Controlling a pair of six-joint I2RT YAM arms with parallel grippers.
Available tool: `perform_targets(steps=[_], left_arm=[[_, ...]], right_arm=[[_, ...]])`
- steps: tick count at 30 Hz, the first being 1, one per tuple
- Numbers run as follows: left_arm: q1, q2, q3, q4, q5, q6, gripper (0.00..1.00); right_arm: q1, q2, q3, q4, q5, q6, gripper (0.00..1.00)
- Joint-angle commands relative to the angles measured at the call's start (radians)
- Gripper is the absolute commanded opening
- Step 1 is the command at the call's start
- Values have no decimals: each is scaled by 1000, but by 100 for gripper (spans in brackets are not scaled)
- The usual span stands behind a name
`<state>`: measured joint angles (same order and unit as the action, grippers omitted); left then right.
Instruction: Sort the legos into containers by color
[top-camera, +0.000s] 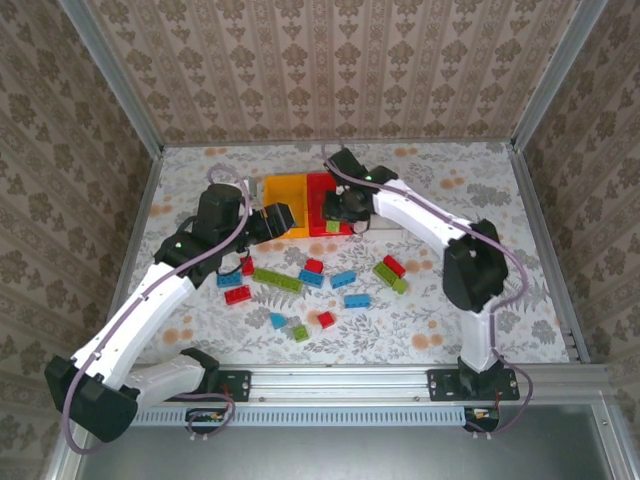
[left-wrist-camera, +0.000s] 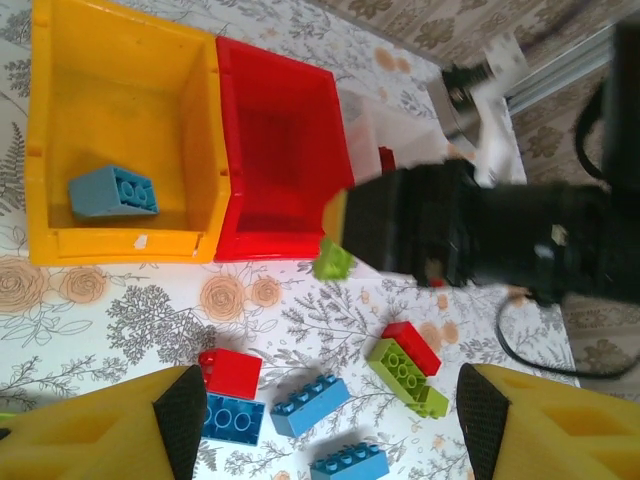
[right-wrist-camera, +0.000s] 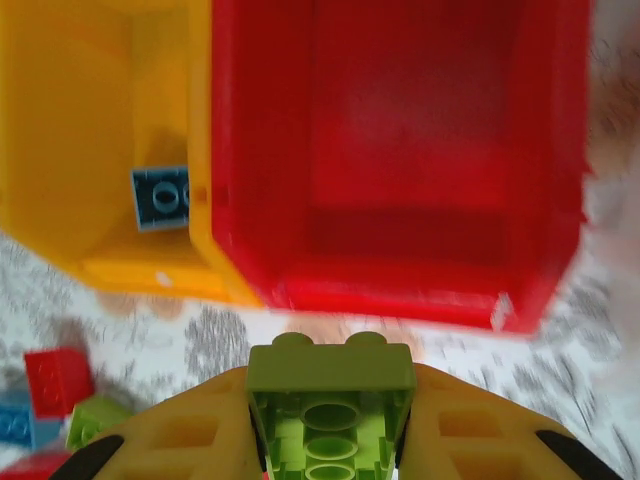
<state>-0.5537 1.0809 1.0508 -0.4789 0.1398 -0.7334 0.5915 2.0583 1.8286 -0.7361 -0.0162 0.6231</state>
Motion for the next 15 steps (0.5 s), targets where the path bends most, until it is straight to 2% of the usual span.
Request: perform_targets(steps=[1,5,9,13,15], left_arm=[[8,-2,22,-23,-15,15,70],[8,-11,-2,-24,-14,2,70],[7,-13,-6,-70,-37,-7,70],[11,-15,-7,-139,-85,-28,70],[29,-13,-4,-205,-124,-58,70]], right_arm=[[-8,109,141,-60,57,-31,27],[-17,206,232,-80,60,-36,28],[-21,272,320,-125,49,-51,36],[-20,285,370,-165,51,-63,54],[-18,264,370,-176,56,-60,60]])
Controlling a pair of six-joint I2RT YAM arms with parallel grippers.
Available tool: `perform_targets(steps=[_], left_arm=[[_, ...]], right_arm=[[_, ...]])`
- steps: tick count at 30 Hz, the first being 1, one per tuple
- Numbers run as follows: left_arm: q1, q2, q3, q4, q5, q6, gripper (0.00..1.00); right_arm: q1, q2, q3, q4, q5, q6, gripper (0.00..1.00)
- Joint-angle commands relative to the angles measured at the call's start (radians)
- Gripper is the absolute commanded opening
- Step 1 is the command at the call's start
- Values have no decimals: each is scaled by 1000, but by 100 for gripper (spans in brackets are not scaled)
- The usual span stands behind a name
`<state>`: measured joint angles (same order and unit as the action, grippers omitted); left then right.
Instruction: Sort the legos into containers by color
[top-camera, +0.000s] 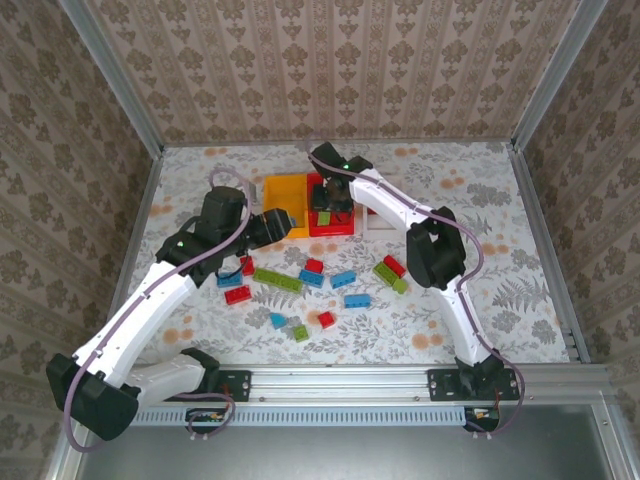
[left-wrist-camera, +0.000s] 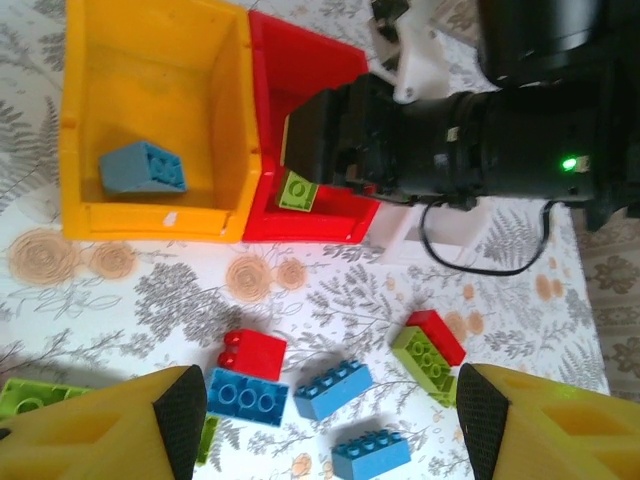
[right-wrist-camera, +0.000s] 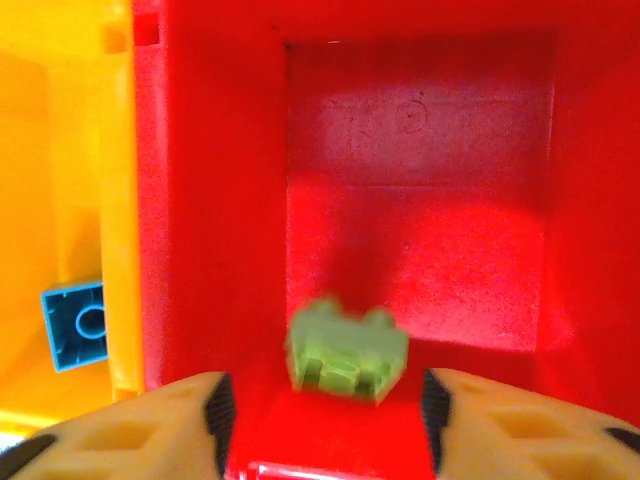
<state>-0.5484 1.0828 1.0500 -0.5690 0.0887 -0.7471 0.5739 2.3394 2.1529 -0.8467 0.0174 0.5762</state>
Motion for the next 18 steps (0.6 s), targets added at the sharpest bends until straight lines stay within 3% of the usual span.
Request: perform_targets(steps=[1,7,10,13,15,18], left_arm=[[36,-13,-4,-143,-82,-61,70],[224,10,-59,-295,-67,-233,69],[333,34,-123,-293,-4,-328,71],[416,68,-176,-264,37,-412,72],[452,96,-203,-237,50,-458,74],[487,142,-233,-197,66,-513,76]], right_arm=[[1,-30,43,-67,23,-13,61],[43,-202,-76,8,39,-62,63],[93,-377,-307,221,-19,-155,64],[153,-570,-597,492,-114,-253,71],[182,-641,-710,584,-176,-277,79],[203,-704,-831,664,-276,-282,81]])
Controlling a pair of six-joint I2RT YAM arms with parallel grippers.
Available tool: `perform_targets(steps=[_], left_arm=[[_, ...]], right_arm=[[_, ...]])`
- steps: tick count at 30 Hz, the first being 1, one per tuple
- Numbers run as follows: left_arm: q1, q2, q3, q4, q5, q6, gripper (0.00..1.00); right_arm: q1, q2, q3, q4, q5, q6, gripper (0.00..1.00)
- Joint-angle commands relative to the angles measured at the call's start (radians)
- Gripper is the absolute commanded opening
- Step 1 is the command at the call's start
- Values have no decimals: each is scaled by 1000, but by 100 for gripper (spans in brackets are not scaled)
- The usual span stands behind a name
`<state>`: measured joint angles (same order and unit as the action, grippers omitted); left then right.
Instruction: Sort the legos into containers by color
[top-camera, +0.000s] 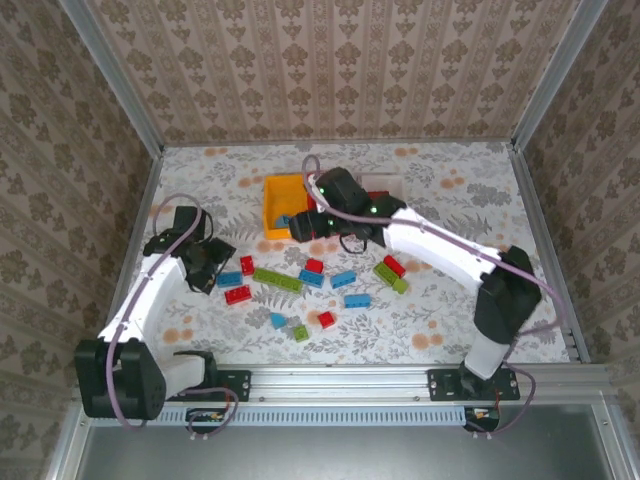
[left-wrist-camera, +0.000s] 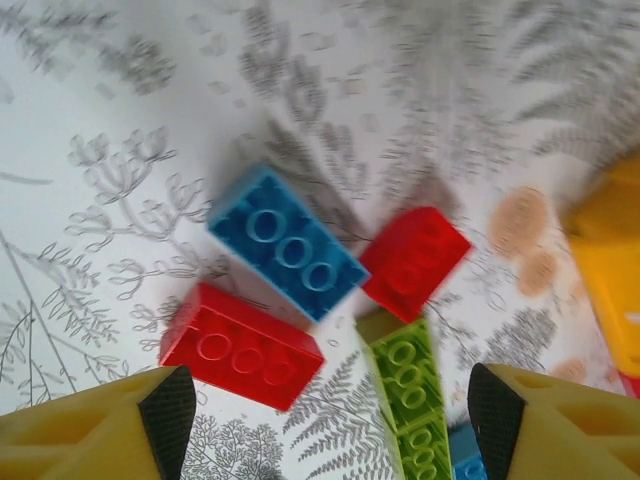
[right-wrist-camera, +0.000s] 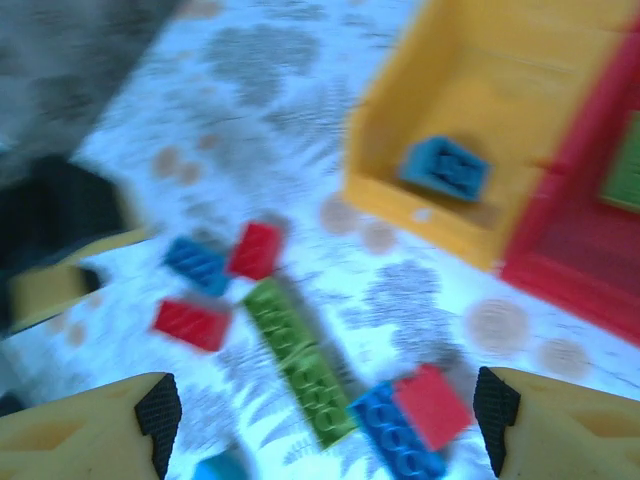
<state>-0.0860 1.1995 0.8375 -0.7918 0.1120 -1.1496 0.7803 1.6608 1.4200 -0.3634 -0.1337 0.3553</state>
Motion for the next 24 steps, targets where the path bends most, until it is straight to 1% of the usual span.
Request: perform_targets(steps=[1,3,5,11,15,18,22,24], left_arm=[[36,41,-29,36,47,-125,77],[54,70,-43,65,51,-151,78],[73,100,-55,100,52,-170,78],[104,205,-72,216,69,-197,78],[104,279,-83,266,94,-218,74],[102,294,-100,300,97,-236,64],[100,293,-113,313,97,-235,42],[99,292,-117,310,97,-231,33]], right_arm=[[6,-45,-137,210,-151,-61,81],[22,-76,-198,265,-172,-66,83],[34,-90,-221,283,-192,-70,84],[42,-75,-198,254,-216,-62,84],[40,-72,-193,244,-219,-59,84],[41,-68,-188,236,-218,-60,84],[41,-61,-188,236,-216,-52,84],[40,-58,-188,238,-210,-49,84]])
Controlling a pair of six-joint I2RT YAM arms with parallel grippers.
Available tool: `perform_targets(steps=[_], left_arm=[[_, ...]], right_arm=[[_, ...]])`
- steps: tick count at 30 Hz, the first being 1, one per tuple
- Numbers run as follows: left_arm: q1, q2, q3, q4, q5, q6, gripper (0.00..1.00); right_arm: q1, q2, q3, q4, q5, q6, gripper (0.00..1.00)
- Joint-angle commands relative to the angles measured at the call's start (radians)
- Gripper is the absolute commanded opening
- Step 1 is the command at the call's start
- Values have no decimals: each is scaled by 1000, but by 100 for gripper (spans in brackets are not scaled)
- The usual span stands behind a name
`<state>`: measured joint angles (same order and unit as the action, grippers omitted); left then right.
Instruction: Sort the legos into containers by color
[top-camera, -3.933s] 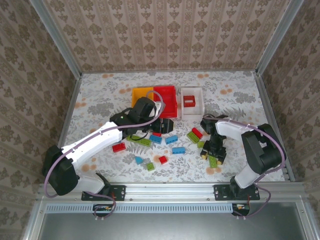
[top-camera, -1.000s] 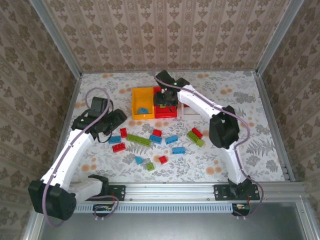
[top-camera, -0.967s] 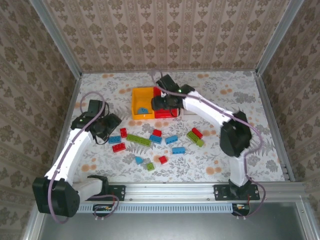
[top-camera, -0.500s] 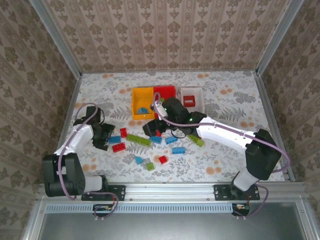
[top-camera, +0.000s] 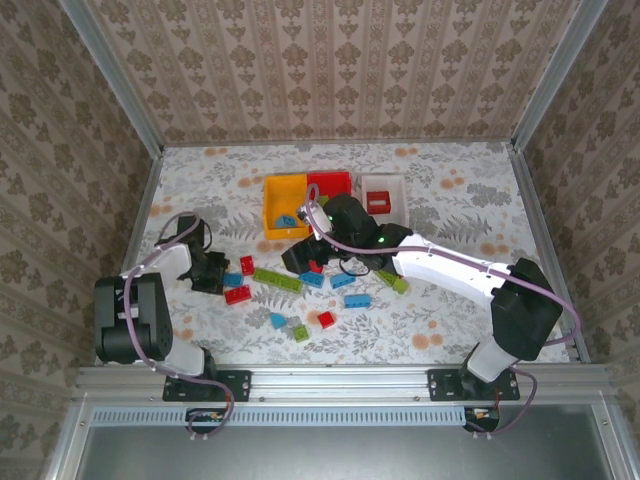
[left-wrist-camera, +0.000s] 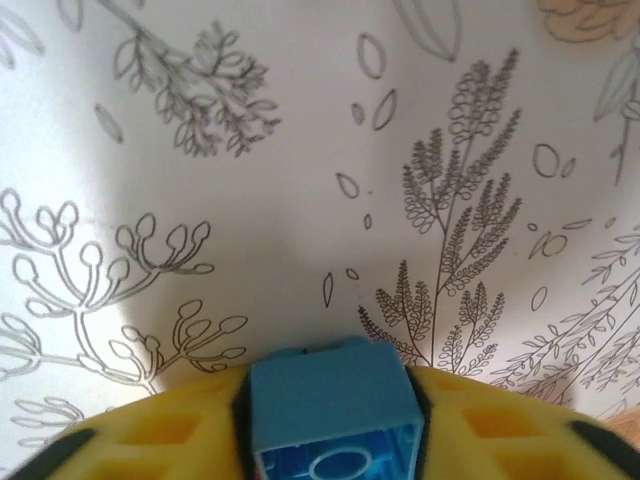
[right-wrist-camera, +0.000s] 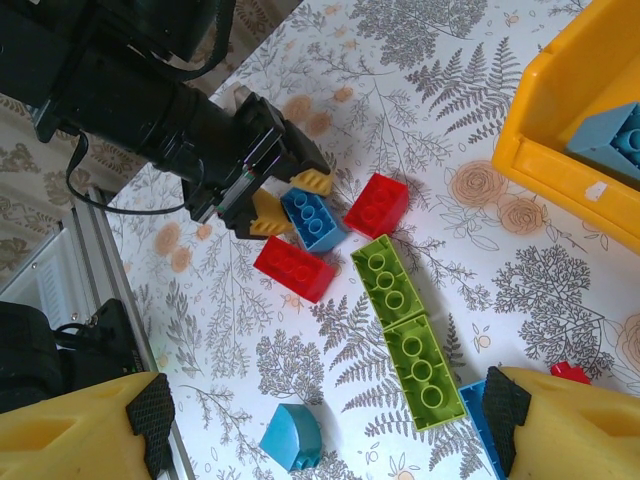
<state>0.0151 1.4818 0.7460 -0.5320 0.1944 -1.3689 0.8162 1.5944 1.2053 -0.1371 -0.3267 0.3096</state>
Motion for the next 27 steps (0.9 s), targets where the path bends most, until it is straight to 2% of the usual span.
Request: perform_targets(steps=[1,6,9,12,17,20,27], left_arm=[[-3,2,-28,49,13,-11,29],[-16,-83,15,9,-50,32,19],[-53,-112,137,-64,-100,138,17],[-144,-85,309,-129,-145,275,16],[-330,60,578,-161,-191,467,16],[-398,189,748,-193,-200,551,16],[-462,486,1034,-286,-209,670,16]], right_arm=[[5,9,27,13,-15,-4,84],[4,-13,10,45,12,-4,84],[-8,-47,-24,81,54,14,84],[-44,-96,-81,120,113,67,84],[-146,-170,-174,160,169,132,84],[-189,-189,-176,143,184,128,84],[-229,-195,-156,126,199,121,84]])
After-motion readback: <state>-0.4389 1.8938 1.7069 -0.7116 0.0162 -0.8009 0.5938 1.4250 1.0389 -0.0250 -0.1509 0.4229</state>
